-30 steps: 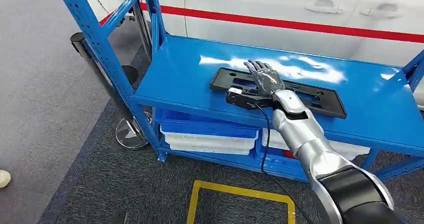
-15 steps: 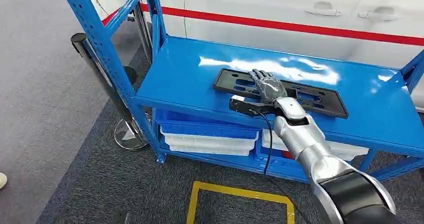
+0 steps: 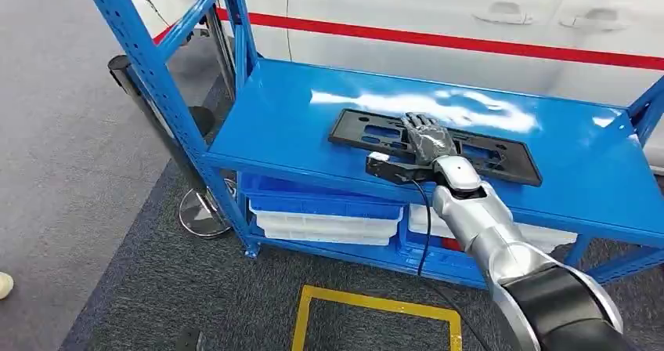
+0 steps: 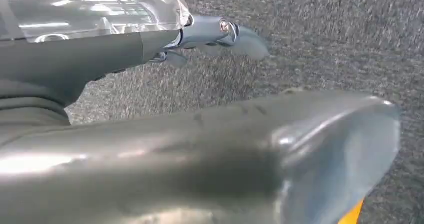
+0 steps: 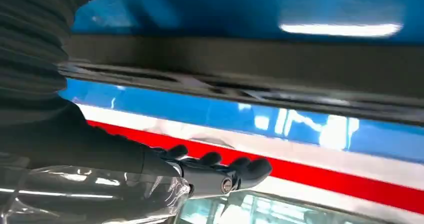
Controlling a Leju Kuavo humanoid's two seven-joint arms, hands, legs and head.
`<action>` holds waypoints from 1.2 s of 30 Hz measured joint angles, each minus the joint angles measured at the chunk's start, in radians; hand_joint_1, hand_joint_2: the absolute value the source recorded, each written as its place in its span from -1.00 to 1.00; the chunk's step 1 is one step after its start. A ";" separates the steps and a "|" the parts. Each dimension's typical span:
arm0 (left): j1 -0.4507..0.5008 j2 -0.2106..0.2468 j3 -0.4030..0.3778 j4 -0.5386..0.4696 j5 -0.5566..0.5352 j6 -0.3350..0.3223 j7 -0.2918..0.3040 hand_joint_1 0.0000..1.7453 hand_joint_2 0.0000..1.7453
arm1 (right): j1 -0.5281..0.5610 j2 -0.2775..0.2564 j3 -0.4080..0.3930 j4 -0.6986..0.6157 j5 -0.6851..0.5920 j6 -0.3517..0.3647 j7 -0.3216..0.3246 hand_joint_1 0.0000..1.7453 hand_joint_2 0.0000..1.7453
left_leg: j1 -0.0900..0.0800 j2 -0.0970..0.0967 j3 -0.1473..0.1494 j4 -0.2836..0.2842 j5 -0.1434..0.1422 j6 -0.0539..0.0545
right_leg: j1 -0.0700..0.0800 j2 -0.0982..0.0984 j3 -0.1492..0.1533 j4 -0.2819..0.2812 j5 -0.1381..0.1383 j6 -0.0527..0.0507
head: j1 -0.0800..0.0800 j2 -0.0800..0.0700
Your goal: Take the parts from the cabinet and place them on the table.
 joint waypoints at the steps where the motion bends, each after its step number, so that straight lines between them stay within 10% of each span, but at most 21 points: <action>1: 0.000 0.000 0.000 0.000 0.000 0.000 0.000 -1.00 -1.00 | -0.001 0.003 0.000 0.000 0.000 0.000 0.000 -1.00 1.00 | 0.003 0.002 -0.008 0.021 -0.019 -0.006 | -0.002 -0.002 0.005 -0.004 0.001 -0.008 | 0.000 0.000; 4: 0.001 0.000 0.000 0.000 0.000 0.001 0.000 -1.00 -1.00 | -0.003 0.005 0.001 0.005 0.000 -0.001 0.001 -1.00 1.00 | 0.007 0.003 -0.108 0.241 -0.128 -0.017 | 0.000 -0.004 0.005 -0.003 -0.001 -0.017 | 0.000 0.000; 6: 0.002 0.000 0.000 0.000 0.002 0.001 0.001 -1.00 -1.00 | -0.001 0.006 0.002 0.012 0.003 -0.001 0.004 -1.00 1.00 | 0.007 0.003 -0.154 0.332 -0.142 -0.017 | 0.003 -0.004 0.006 -0.003 -0.002 -0.018 | 0.000 0.000; 10: -0.001 0.000 0.000 0.000 0.003 -0.001 0.000 -1.00 -1.00 | -0.009 0.011 0.006 0.022 0.023 -0.004 0.032 -1.00 1.00 | 0.005 0.003 -0.019 0.037 0.015 0.006 | 0.006 -0.002 0.012 -0.001 -0.006 -0.014 | 0.000 0.000; 12: -0.003 0.000 0.000 0.000 0.003 0.000 0.000 -1.00 -1.00 | -0.017 0.012 0.007 0.032 0.034 -0.015 0.044 -0.82 1.00 | -0.002 0.003 -0.002 0.002 0.003 0.011 | 0.011 -0.001 0.006 0.001 -0.005 -0.005 | 0.000 0.000; 15: -0.001 0.000 0.000 0.000 0.003 0.000 0.000 -1.00 -1.00 | -0.021 0.012 0.007 0.042 0.050 -0.033 0.066 0.96 1.00 | 0.000 0.002 0.000 -0.010 0.010 0.023 | 0.012 -0.001 0.011 -0.007 -0.001 0.013 | 0.000 0.000; 17: -0.003 -0.001 -0.001 0.000 0.004 0.000 -0.001 -1.00 -1.00 | -0.027 0.013 0.008 0.044 0.061 -0.039 0.079 1.00 1.00 | 0.007 0.005 0.009 -0.027 0.021 0.034 | 0.009 -0.002 -0.006 0.035 -0.038 0.021 | 0.000 0.000; 21: -0.001 -0.002 -0.001 0.000 0.008 0.000 -0.001 -1.00 -1.00 | -0.028 0.013 0.009 0.065 0.076 -0.039 0.092 1.00 1.00 | 0.006 0.004 0.007 -0.025 0.022 0.035 | 0.002 -0.002 -0.137 0.302 -0.141 0.032 | 0.000 0.000; 25: -0.001 -0.004 -0.001 0.000 0.013 -0.001 -0.004 -1.00 -1.00 | -0.038 0.015 0.009 0.077 0.091 -0.041 0.094 1.00 1.00 | 0.008 0.002 0.007 -0.012 0.012 0.025 | -0.008 -0.005 -0.021 0.052 0.007 0.036 | 0.000 0.000; 31: 0.001 -0.004 0.000 0.000 0.021 -0.004 -0.010 -1.00 -1.00 | -0.055 0.022 0.009 0.080 0.100 -0.052 0.093 1.00 1.00 | 0.005 0.002 -0.005 0.005 -0.005 -0.006 | -0.004 -0.005 0.002 -0.001 0.001 -0.004 | 0.000 0.000; 36: 0.006 -0.004 0.000 0.000 0.024 -0.004 -0.019 -1.00 -1.00 | -0.058 0.029 0.009 0.084 0.108 -0.047 0.094 1.00 1.00 | 0.009 0.003 -0.140 0.314 -0.148 -0.020 | 0.000 -0.009 0.004 0.000 -0.002 -0.015 | 0.000 0.000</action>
